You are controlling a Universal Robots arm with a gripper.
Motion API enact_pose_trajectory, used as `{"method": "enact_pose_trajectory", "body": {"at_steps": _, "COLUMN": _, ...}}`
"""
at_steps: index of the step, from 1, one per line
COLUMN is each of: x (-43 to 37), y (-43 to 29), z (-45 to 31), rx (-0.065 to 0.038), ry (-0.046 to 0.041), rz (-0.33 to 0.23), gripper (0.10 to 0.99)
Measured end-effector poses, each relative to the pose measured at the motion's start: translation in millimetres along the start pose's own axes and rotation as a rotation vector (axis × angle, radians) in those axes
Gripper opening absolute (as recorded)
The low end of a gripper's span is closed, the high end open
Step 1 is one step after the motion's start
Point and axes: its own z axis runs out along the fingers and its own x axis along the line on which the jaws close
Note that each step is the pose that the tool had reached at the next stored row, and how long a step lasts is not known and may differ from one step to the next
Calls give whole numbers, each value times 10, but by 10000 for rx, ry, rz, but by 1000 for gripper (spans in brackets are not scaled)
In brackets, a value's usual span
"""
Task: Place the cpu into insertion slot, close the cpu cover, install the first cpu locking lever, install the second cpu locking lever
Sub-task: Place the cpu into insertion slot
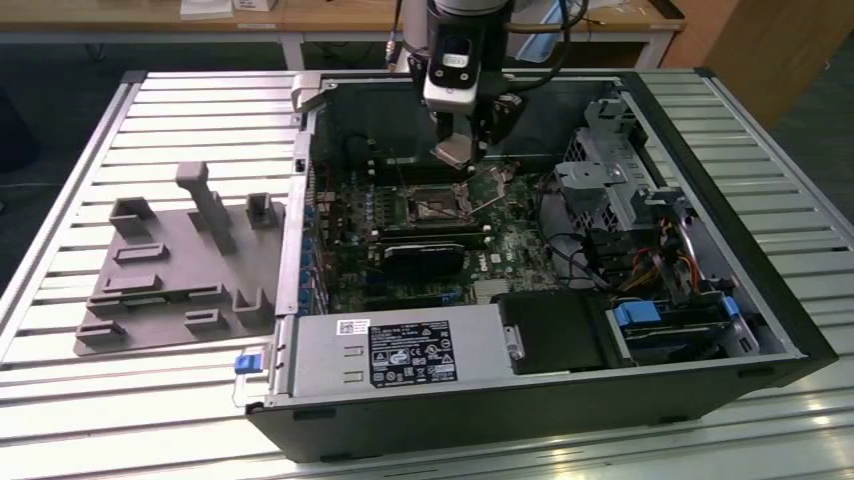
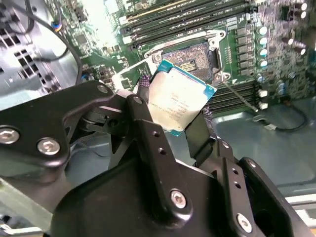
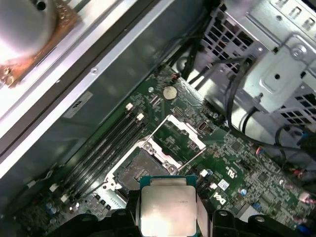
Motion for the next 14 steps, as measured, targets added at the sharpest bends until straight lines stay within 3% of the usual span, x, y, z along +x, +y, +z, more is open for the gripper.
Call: {"method": "enact_pose_trajectory", "body": {"at_steps": 14, "x": 1, "y": -3, "z": 36, "rx": 48, "ry": -229, "rz": 2540, "gripper": 537}}
